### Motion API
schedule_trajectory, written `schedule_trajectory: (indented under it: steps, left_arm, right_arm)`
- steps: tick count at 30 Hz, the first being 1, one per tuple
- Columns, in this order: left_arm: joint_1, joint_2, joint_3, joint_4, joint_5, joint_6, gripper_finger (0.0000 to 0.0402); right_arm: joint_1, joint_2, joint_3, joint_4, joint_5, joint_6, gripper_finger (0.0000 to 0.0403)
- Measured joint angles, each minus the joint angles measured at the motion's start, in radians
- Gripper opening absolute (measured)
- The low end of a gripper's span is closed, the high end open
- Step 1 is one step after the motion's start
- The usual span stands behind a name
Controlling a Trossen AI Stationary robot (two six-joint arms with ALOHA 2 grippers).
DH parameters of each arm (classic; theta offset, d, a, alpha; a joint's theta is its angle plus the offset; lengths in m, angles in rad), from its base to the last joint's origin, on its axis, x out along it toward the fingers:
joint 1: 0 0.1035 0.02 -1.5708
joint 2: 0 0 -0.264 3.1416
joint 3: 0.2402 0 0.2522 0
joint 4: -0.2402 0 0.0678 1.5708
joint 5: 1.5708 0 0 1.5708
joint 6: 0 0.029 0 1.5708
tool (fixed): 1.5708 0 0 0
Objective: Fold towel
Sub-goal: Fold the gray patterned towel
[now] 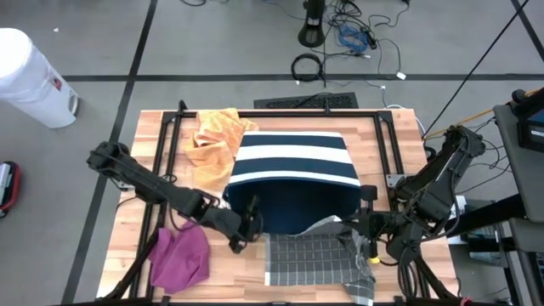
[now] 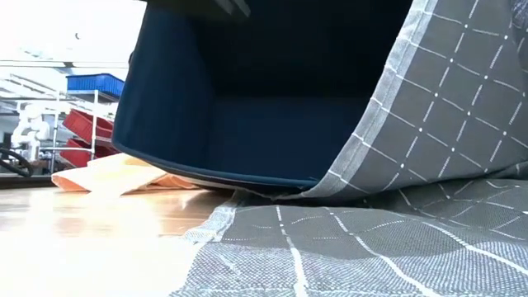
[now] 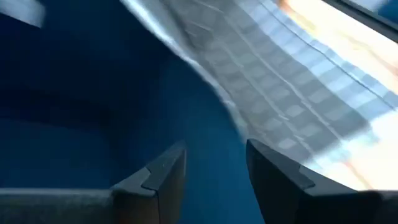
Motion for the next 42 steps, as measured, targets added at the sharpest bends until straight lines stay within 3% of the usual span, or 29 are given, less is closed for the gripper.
schedule_trajectory:
  steps: [5, 10, 17, 24, 27, 31, 36, 39, 42]
  left_arm:
    - [0.061, -0.067, 0.008, 0.035, -0.08, 0.085, 0.0174]
    - [0.128, -0.076, 0.09, 0.052, -0.09, 0.148, 0.0174]
    - [0.247, -0.071, 0.144, 0.049, -0.053, 0.188, 0.0174]
    - [0.33, -0.071, 0.146, 0.043, 0.003, 0.156, 0.0174]
    - [0.324, -0.071, 0.146, 0.043, 0.019, 0.134, 0.0174]
    - [0.288, -0.071, 0.146, 0.031, 0.021, 0.133, 0.0174]
    - [0.22, -0.071, 0.146, 0.018, 0.072, 0.127, 0.0174]
    - [0.179, -0.071, 0.146, 0.013, 0.08, 0.128, 0.0174]
    - [0.152, -0.071, 0.146, -0.014, 0.081, 0.117, 0.0174]
  right_arm:
    - [-0.001, 0.022, 0.0, 0.008, -0.004, 0.009, 0.0]
    - [-0.003, 0.06, 0.0, 0.032, -0.066, 0.009, 0.0]
    - [0.016, 0.134, 0.0, 0.232, -0.173, -0.126, 0.0]
    - [0.017, 0.25, 0.0, 0.331, -0.334, -0.122, 0.0011]
    - [0.017, 0.319, 0.0, 0.326, -0.362, -0.085, 0.0051]
    - [0.02, 0.38, 0.0, 0.324, -0.366, -0.04, 0.0136]
    - [0.021, 0.369, 0.0, 0.374, -0.367, 0.026, 0.0244]
    - [0.03, 0.344, 0.0, 0.446, -0.368, 0.011, 0.0284]
    - [0.046, 0.331, 0.0, 0.528, -0.365, -0.055, 0.0297]
